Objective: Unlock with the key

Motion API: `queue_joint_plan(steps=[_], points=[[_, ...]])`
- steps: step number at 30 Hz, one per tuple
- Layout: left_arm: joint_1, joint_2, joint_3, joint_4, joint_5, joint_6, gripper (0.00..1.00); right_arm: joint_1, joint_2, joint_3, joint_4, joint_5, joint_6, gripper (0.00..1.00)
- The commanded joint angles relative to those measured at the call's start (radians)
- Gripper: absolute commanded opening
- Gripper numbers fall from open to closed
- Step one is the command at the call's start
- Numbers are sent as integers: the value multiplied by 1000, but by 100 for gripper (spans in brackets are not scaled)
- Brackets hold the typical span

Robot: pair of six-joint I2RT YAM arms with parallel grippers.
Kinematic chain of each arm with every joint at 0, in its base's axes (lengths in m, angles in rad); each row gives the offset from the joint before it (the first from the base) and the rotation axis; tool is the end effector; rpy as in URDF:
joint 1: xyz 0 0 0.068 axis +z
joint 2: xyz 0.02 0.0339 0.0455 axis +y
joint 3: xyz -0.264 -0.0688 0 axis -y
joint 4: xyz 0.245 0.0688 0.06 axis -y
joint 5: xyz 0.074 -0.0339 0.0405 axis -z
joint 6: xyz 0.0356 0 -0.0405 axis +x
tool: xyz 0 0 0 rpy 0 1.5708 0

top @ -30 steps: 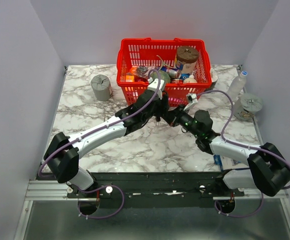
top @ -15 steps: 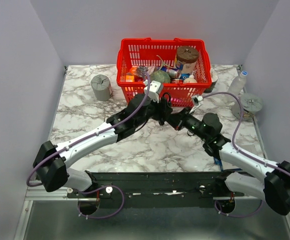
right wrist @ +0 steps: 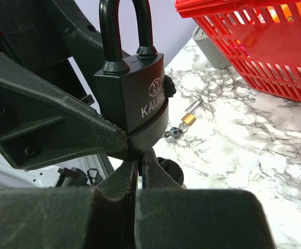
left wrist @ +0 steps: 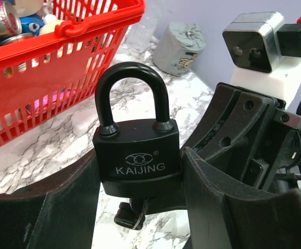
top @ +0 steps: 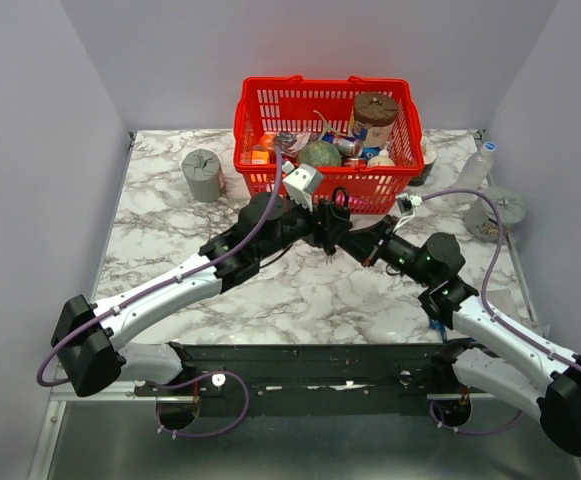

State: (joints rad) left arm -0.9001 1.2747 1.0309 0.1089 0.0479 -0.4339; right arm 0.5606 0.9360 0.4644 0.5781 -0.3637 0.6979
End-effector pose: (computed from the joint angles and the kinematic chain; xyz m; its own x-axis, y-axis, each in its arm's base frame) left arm 0.1875 -0.2390 0.3504 -0.4172 -0.1498 -0.8964 0.7016 0.5739 -0.4224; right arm 0.1759 0.1254 0.2796 -0.4429 0.4311 -0.7862 -0.6681 0.4261 0.6100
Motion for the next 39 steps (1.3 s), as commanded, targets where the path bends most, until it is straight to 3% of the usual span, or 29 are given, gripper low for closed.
queue_joint_plan(steps=[1,21,29,33,37,39], points=[[-33,-41,-37,-118,173,63,0,-71,-39,34,77,124,22,1],[-33,-44,-52,-74,259,55,0,-122,-28,40,184,-41,83,1],[-33,-38,-48,-86,247,58,0,-126,-22,43,166,-40,69,1],[-33,-35,-40,-107,137,58,0,-126,-23,63,82,-27,25,1],[-26,-5,3,-251,-75,60,0,-126,-42,72,-30,2,-46,10],[-25,-8,0,-261,-103,60,0,-126,-52,63,-70,5,-57,13]])
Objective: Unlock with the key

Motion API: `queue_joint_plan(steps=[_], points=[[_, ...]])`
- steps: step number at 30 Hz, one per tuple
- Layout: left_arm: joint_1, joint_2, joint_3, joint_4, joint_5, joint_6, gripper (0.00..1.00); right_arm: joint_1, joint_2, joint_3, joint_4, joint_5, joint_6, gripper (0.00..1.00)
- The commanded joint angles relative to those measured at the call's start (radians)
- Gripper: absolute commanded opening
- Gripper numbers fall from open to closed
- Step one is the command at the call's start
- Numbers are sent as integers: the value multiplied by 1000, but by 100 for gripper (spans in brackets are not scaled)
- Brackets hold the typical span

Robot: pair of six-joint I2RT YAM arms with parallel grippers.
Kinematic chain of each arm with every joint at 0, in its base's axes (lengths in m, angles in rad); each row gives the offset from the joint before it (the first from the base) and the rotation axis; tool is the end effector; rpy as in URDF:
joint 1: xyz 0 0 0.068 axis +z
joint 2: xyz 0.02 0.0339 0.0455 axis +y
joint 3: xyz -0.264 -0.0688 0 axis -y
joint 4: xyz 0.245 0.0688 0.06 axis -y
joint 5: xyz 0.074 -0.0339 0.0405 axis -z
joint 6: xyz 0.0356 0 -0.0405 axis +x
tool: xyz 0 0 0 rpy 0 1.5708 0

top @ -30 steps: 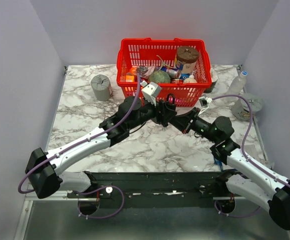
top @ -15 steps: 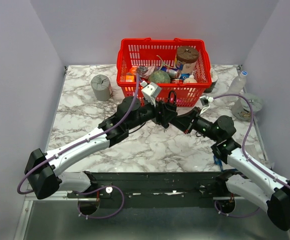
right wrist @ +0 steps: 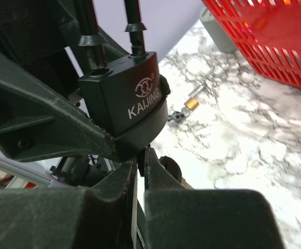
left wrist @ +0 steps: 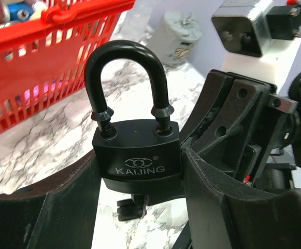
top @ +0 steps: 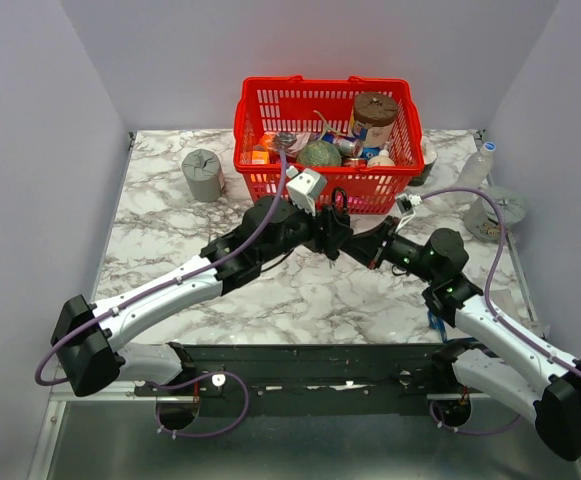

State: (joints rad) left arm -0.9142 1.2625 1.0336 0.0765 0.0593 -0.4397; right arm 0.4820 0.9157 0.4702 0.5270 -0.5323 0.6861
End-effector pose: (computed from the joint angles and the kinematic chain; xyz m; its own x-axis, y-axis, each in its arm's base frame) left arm 0.1817 -0.2392 0.3513 -0.4356 -0.1308 -0.8906 0.7084 0.5606 -0.4289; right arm 0.1781 0.1136 0.2799 -0.4812 0.3643 -0.7973 -0.7015 0.3854 0.5995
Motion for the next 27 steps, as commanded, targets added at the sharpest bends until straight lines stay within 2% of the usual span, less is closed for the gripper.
queue_joint_plan(steps=[1,3,4,8,10,11,12,17,23,25,27], points=[[-11,3,-6,-225,-121,61,0,-48,-43,45,-30,169,-56,17],[-9,0,-6,-225,-133,58,0,-48,-57,35,-71,164,-66,22],[-8,3,-4,-234,-153,52,0,-46,-73,18,-84,157,-86,35],[1,18,11,-296,-278,48,0,-48,-138,-11,-177,150,-141,58],[8,21,13,-297,-283,47,0,-48,-170,-16,-209,161,-161,68],[12,18,3,-278,-244,59,0,-48,-211,-7,-254,179,-169,76],[12,8,-3,-262,-224,68,0,-48,-216,-2,-260,181,-169,79],[12,-58,-72,-196,-110,137,0,-48,-189,64,-298,141,-154,81],[12,-189,-190,-181,210,265,0,-46,-127,136,-331,48,-184,82],[14,-230,-211,-175,255,268,0,-43,-100,142,-318,19,-174,82],[12,-255,-225,-172,240,265,0,-30,-78,142,-286,-4,-154,82]])
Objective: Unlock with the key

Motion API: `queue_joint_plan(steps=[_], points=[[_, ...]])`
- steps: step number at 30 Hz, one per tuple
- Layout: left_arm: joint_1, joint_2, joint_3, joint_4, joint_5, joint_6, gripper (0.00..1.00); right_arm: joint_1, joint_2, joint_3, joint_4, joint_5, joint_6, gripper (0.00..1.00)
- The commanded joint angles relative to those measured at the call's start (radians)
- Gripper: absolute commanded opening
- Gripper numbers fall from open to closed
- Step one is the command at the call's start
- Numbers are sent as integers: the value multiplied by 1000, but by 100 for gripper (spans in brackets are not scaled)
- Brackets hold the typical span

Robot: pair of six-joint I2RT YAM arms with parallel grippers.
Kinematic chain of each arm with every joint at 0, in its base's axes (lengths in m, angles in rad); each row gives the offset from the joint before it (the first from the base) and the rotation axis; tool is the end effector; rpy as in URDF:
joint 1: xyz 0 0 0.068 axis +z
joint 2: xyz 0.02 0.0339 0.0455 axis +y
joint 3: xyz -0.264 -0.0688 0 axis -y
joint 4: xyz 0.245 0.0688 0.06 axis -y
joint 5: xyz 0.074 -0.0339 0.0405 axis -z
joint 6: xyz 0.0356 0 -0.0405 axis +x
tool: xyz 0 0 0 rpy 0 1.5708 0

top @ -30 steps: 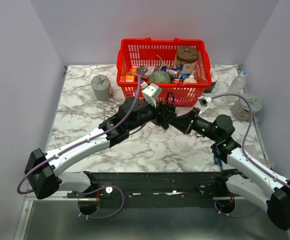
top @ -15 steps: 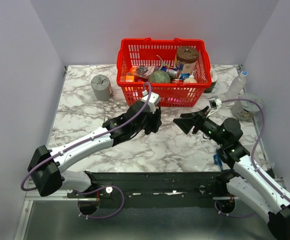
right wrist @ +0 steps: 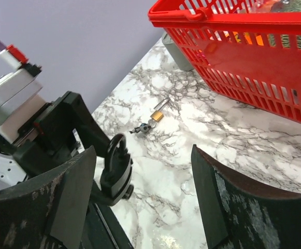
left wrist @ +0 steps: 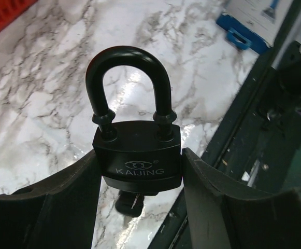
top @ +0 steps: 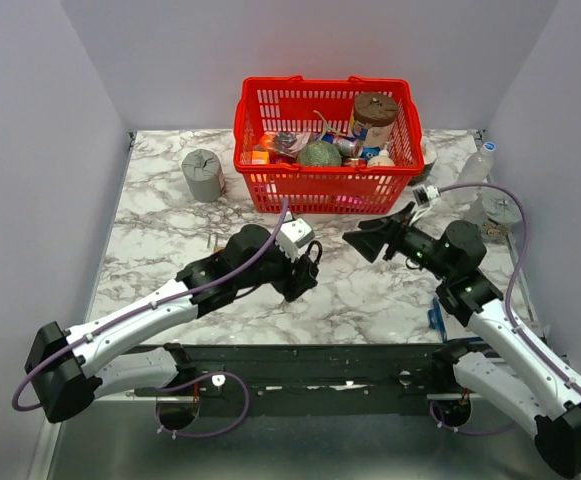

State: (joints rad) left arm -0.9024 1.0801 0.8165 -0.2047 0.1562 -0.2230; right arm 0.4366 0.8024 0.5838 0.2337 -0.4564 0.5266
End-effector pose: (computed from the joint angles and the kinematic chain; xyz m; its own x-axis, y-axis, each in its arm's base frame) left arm 0.1476 -0.1959 0.2912 -0.4633 0.2342 -0.8547 0.7781 0.5691 -0.2658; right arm 0.1698 0.0965 0.3104 -0.3797 0.3207 -0.8678 -0.6803 0.5389 0.4968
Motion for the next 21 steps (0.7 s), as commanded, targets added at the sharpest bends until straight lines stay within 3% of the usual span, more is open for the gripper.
queue_joint_plan(steps=[1,9,18,21], points=[[2,-77,-10,105,131,57,0,27,58,30,18,-82,10,82],[10,-52,10,68,74,70,0,187,146,83,30,-35,-17,82],[11,-66,6,80,91,68,0,237,185,97,-34,61,-60,82],[11,-69,6,79,82,68,0,237,196,105,-98,188,-34,81]])
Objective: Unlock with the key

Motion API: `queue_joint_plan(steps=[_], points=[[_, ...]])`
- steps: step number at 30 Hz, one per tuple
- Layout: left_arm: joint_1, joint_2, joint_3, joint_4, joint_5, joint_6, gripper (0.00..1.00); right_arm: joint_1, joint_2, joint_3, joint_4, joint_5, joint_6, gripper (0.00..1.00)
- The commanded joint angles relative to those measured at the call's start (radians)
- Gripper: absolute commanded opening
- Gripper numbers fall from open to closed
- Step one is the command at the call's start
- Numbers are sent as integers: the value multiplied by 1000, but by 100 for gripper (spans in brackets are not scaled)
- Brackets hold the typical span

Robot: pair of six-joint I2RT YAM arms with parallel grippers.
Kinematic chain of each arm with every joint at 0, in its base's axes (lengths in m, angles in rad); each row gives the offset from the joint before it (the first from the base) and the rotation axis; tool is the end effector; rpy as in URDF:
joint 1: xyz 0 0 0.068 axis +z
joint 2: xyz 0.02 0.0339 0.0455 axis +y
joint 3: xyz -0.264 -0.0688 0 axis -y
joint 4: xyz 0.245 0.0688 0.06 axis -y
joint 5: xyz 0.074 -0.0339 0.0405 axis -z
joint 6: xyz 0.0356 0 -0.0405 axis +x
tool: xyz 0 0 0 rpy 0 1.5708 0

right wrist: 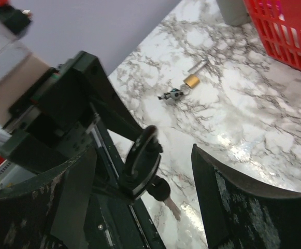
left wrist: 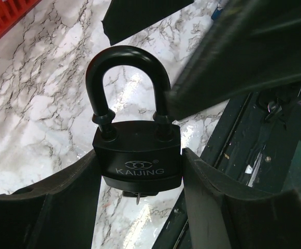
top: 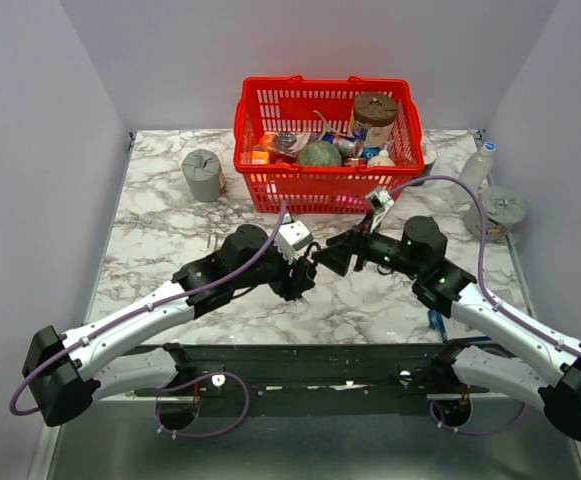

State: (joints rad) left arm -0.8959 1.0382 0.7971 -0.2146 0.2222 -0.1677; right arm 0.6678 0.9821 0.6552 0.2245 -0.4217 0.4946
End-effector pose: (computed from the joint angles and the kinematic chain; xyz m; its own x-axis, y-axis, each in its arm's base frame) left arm 0.1412 -0.1890 0.2929 -0.4189 0.2629 -0.8692 0.8269 0.5059 -0.2455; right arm 0.1721 0.1543 0.3003 -0.4906 0.1647 -0.8557 -0.7406 0.4387 0.5090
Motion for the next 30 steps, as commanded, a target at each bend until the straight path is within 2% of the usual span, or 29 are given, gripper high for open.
queue_joint_plan(steps=[1,10,14,15,19,22,30], points=[[6,-27,24,89,16,13,0,6,17,35,-108,217,8,81],[11,-38,21,98,49,13,0,6,4,29,-175,346,-30,81],[11,-43,11,122,95,7,0,4,58,58,-165,325,-18,81],[11,-44,13,126,103,8,0,4,72,64,-159,316,-16,80],[12,-43,8,133,126,4,0,4,133,83,-116,273,-25,63],[12,-32,10,133,141,4,0,4,148,93,-76,227,-33,56],[12,-6,16,136,169,-4,0,6,193,97,59,75,-19,52]])
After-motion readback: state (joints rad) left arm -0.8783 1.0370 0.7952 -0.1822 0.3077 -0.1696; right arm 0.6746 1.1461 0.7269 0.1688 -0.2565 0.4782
